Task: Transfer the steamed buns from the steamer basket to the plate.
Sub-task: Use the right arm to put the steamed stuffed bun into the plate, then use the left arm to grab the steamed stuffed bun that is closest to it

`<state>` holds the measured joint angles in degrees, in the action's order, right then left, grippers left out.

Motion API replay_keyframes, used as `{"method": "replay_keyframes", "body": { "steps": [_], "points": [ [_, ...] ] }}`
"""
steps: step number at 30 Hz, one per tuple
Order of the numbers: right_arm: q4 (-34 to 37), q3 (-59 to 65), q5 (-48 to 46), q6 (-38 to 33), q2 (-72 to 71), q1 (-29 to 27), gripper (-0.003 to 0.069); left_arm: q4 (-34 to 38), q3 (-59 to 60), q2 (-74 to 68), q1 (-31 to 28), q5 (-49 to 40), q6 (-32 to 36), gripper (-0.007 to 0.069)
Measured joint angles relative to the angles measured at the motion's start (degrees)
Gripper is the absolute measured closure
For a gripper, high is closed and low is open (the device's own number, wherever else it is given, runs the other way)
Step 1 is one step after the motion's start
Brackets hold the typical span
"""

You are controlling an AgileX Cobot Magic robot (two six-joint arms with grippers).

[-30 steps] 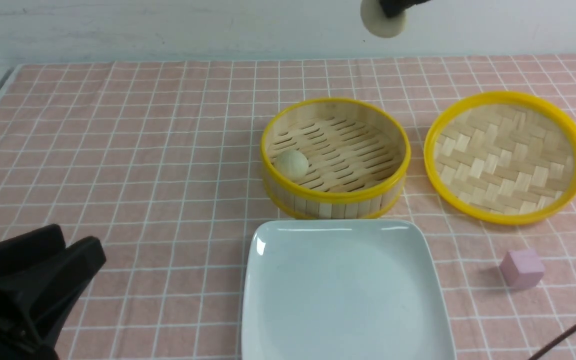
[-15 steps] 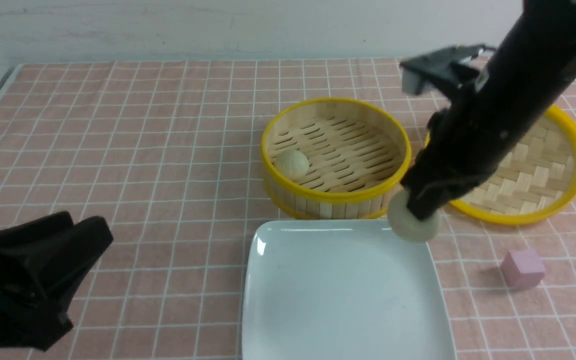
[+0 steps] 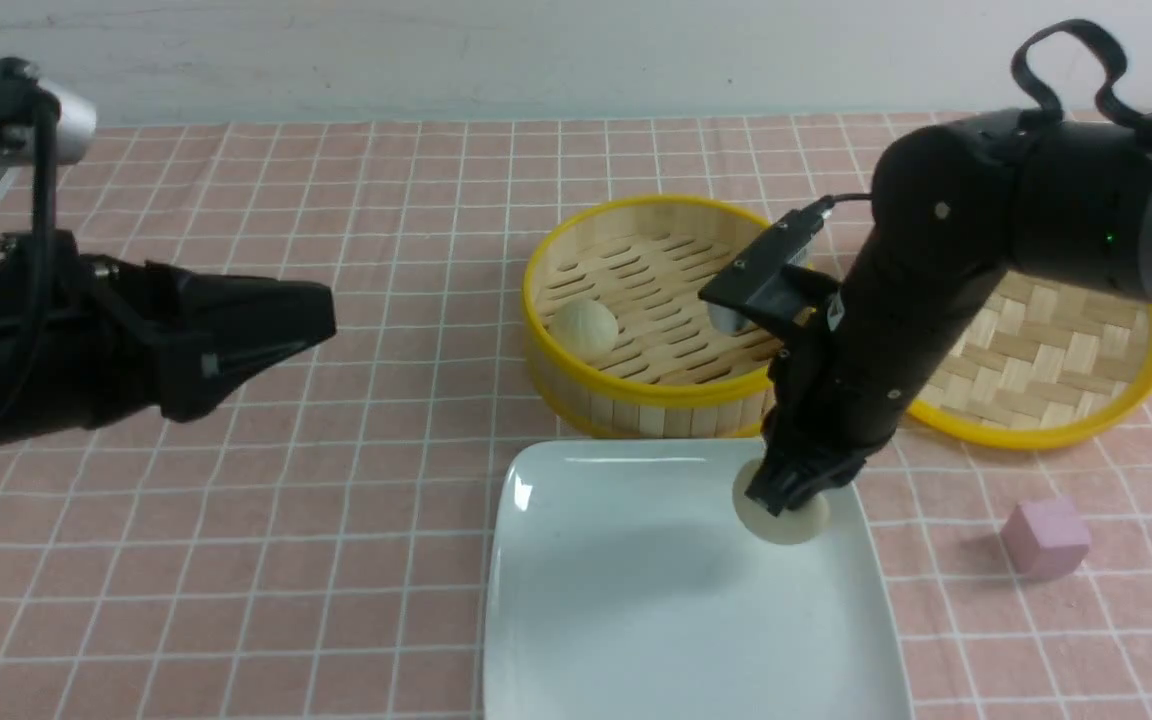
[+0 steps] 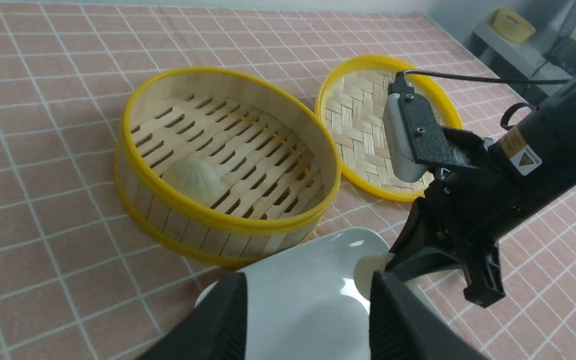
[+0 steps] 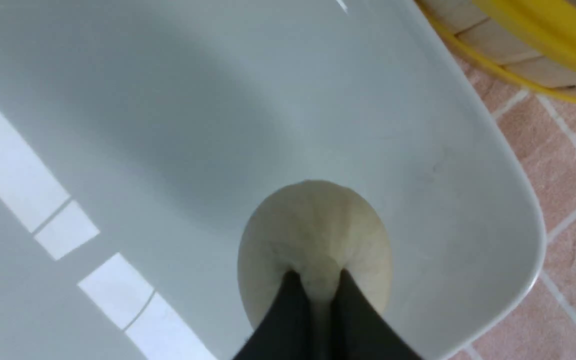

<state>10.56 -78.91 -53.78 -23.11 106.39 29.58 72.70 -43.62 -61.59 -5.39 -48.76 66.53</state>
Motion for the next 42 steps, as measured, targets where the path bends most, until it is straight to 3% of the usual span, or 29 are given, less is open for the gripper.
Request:
{"method": "replay_keyframes", "body": {
  "steps": [7,14,16,21,24,28,34,42],
  "points": [
    [-1.0,0.0,3.9,0.0,2.1,0.0,0.0531,-2.4,-3.7,-7.2,0.0,-2.4,0.0,0.0260],
    [-3.7,-0.1,9.1,1.0,1.9,0.0,0.0094,-3.7,-4.2,-12.6,1.0,-3.8,3.8,0.0255],
    [-4.7,-0.3,9.2,2.9,0.7,0.1,0.0006,-4.0,-4.6,-13.3,3.3,-2.2,5.1,0.0255],
    [-5.3,-0.6,7.0,4.9,-4.0,0.3,0.0013,-6.3,-8.1,-15.2,11.1,4.6,5.2,0.0255],
    [-6.9,-0.6,5.9,6.7,-11.1,0.4,0.0071,-12.1,-13.5,-18.7,18.1,12.5,-0.7,0.0255],
    [-11.7,-0.6,5.2,9.3,-19.9,0.4,0.0091,-19.5,-19.1,-23.3,21.2,17.3,-10.5,0.0255],
    [-17.2,-0.9,3.4,12.9,-33.8,0.4,0.0092,-29.2,-28.1,-33.0,21.6,12.4,-18.7,0.0255],
    [-17.6,-1.1,-4.8,14.2,-39.2,0.4,0.0092,-34.1,-39.6,-44.1,21.7,4.2,-17.1,0.0255]
  ]
}}
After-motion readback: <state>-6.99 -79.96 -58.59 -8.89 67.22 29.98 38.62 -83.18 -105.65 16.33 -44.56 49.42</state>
